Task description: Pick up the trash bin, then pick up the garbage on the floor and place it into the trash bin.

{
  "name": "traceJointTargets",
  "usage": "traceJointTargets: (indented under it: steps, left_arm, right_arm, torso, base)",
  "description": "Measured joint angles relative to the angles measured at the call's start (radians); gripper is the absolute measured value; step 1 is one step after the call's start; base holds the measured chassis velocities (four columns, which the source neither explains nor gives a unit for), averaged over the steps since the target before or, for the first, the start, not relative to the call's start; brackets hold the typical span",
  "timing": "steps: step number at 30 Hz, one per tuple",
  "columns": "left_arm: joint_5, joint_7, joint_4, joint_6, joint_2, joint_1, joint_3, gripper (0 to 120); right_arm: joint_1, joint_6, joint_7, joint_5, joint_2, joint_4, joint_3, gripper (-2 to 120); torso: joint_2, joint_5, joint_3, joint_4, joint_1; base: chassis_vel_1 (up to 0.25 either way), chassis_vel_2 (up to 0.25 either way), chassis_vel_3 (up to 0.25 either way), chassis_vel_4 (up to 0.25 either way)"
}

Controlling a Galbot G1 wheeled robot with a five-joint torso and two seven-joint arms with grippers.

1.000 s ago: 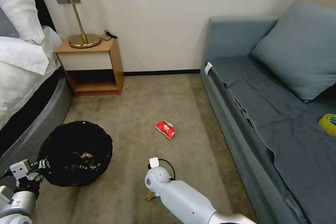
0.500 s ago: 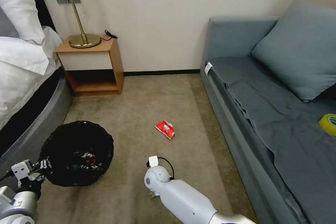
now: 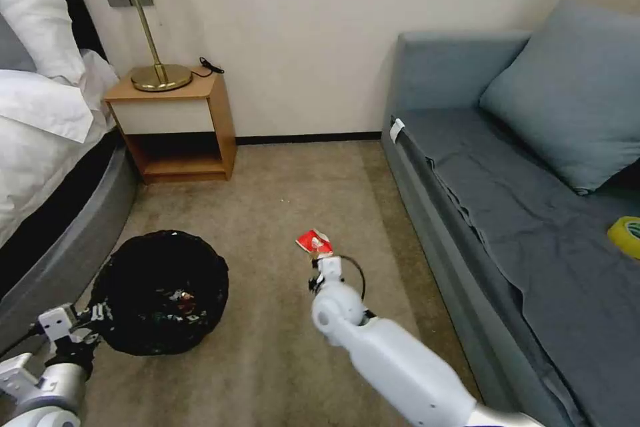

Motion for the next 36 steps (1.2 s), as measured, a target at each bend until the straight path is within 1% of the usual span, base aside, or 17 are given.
traceJointTargets:
  steps: [2, 3, 7, 8, 11, 13, 15, 17, 18, 20, 23, 26, 36]
  left_arm:
    - [0.005, -0.001, -0.006, 0.000, -0.003, 0.000, 0.014, 4]
    - [0.005, -0.001, -0.006, 0.000, -0.003, 0.000, 0.014, 4]
    - [0.013, -0.004, -0.017, 0.003, -0.008, -0.002, 0.034, 4]
    - [0.013, -0.004, -0.017, 0.003, -0.008, -0.002, 0.034, 4]
    - [0.013, -0.005, -0.025, 0.006, -0.012, -0.002, 0.044, 4]
    - [0.013, -0.005, -0.026, 0.007, -0.013, -0.002, 0.045, 4]
    - [0.012, -0.005, -0.031, 0.011, -0.016, -0.002, 0.049, 4]
    - [0.012, -0.006, -0.035, 0.013, -0.019, 0.000, 0.050, 4]
    - [0.012, -0.006, -0.035, 0.013, -0.019, 0.000, 0.050, 4]
    - [0.009, -0.006, -0.038, 0.013, -0.022, 0.004, 0.049, 4]
    - [0.007, -0.005, -0.040, 0.014, -0.023, 0.007, 0.047, 4]
    - [0.000, -0.004, -0.041, 0.014, -0.024, 0.012, 0.040, 4]
    - [-0.019, 0.001, -0.040, 0.014, -0.020, 0.015, 0.036, 4]
  right_arm:
    - [0.025, 0.042, -0.044, -0.018, -0.019, 0.081, 0.000, 0]
    - [0.025, 0.042, -0.044, -0.018, -0.019, 0.081, 0.000, 0]
    - [0.080, 0.128, -0.118, -0.034, -0.030, 0.188, -0.041, 0]
    - [0.080, 0.128, -0.118, -0.034, -0.030, 0.188, -0.041, 0]
    - [0.109, 0.184, -0.176, -0.046, -0.022, 0.229, -0.093, 0]
    - [0.115, 0.191, -0.185, -0.047, -0.020, 0.235, -0.103, 0]
    - [0.135, 0.214, -0.218, -0.052, -0.009, 0.255, -0.165, 0]
    - [0.152, 0.228, -0.243, -0.075, 0.002, 0.260, -0.232, 0]
    - [0.152, 0.228, -0.243, -0.075, 0.002, 0.260, -0.232, 0]
    - [0.160, 0.233, -0.262, -0.093, 0.019, 0.258, -0.289, 0]
    - [0.162, 0.239, -0.277, -0.107, 0.027, 0.252, -0.317, 0]
    - [0.165, 0.251, -0.319, -0.152, 0.039, 0.228, -0.385, 0]
    - [0.137, 0.249, -0.339, -0.210, 0.062, 0.149, -0.454, 0]
  torso:
    - [0.000, -0.0001, 0.000, 0.0000, 0.000]
    - [0.000, -0.0001, 0.000, 0.0000, 0.000]
    - [0.000, -0.0003, 0.000, 0.0001, 0.000]
    - [0.000, -0.0003, 0.000, 0.0001, 0.000]
    - [0.000, -0.0002, 0.000, 0.0002, 0.000]
    - [0.000, -0.0004, 0.000, 0.0002, 0.000]
    - [0.000, -0.0003, 0.000, 0.0002, 0.000]
    - [0.000, -0.0004, 0.000, 0.0002, 0.000]
    - [0.000, -0.0004, 0.000, 0.0002, 0.000]
    - [0.000, -0.0004, 0.000, 0.0003, 0.000]
    - [0.000, -0.0004, 0.000, 0.0002, 0.000]
    - [0.000, -0.0004, 0.000, 0.0003, 0.000]
    - [0.000, -0.0004, 0.000, 0.0002, 0.000]
  base:
    - [0.000, 0.000, 0.000, 0.000]
    - [0.000, 0.000, 0.000, 0.000]
    - [0.000, 0.000, 0.000, 0.000]
    - [0.000, 0.000, 0.000, 0.000]
    - [0.000, 0.000, 0.000, 0.000]
    - [0.000, 0.000, 0.000, 0.000]
    - [0.000, 0.000, 0.000, 0.000]
    - [0.000, 0.000, 0.000, 0.000]
    - [0.000, 0.000, 0.000, 0.000]
    - [0.000, 0.000, 0.000, 0.000]
    - [0.000, 0.000, 0.000, 0.000]
    - [0.000, 0.000, 0.000, 0.000]
    - [0.000, 0.000, 0.000, 0.000]
